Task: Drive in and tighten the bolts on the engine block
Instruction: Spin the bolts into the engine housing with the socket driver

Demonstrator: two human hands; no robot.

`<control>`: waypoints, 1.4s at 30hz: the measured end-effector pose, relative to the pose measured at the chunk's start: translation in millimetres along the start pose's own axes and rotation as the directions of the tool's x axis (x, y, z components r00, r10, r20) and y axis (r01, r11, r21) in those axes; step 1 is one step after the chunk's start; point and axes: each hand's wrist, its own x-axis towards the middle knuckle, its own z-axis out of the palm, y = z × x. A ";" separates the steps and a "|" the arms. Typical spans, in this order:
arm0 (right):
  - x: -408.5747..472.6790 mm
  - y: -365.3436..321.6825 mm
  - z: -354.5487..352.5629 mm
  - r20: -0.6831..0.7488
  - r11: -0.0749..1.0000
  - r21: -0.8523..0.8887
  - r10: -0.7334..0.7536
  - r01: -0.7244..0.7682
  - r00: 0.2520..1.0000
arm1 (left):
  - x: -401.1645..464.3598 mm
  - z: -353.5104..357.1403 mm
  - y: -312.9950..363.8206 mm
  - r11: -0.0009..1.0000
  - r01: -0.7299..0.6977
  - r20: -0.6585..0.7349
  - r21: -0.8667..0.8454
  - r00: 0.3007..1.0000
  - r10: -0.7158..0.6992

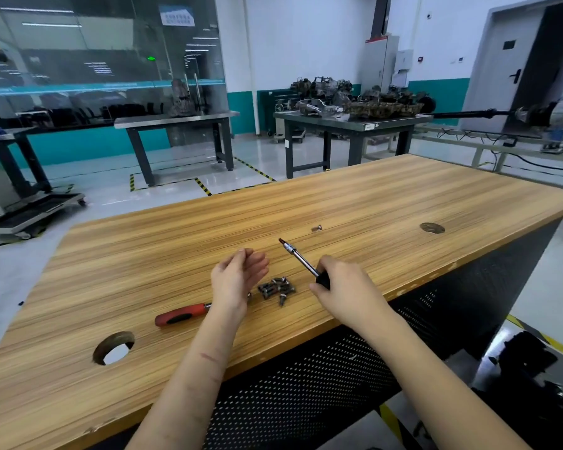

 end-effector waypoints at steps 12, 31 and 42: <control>17.7 51.1 32.1 0.077 0.951 0.262 0.150 -0.165 0.986 | 30.1 13.7 -14.9 0.381 -0.351 0.290 0.855 0.934 0.210; 104.4 146.8 28.5 -0.036 0.158 0.986 0.497 -0.050 0.867 | 232.1 209.8 -140.6 -0.268 -0.518 0.539 0.812 0.842 0.007; 93.4 140.7 27.9 -0.084 0.322 0.943 0.486 -0.089 0.870 | 187.5 179.1 -124.3 -0.111 -0.480 0.490 0.870 0.867 0.093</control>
